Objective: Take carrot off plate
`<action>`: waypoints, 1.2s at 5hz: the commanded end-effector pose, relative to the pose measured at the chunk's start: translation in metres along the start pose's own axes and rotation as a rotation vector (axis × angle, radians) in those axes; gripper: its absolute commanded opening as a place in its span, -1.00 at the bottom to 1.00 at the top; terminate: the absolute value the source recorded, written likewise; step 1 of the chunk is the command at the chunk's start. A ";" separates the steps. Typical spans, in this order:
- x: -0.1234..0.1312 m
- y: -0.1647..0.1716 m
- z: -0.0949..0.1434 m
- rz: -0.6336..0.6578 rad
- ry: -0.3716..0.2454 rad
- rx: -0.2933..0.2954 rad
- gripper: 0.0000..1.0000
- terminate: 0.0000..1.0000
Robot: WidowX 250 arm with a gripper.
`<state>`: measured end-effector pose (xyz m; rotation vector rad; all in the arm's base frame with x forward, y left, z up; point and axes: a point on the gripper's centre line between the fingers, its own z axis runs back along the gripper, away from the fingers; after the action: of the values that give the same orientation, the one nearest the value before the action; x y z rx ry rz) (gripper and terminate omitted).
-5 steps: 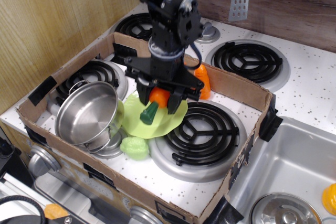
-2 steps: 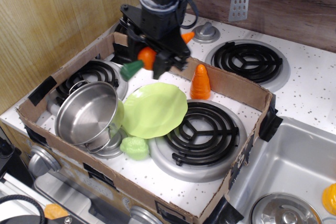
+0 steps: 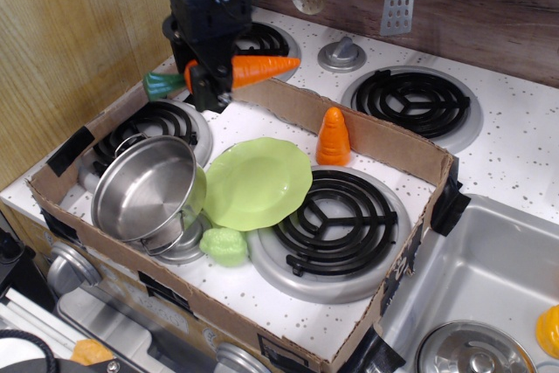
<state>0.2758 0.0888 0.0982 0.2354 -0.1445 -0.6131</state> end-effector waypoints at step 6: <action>-0.003 0.034 -0.054 -0.154 -0.034 0.131 -1.00 -1.00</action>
<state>0.2949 0.1273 0.0436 0.3382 -0.1811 -0.7679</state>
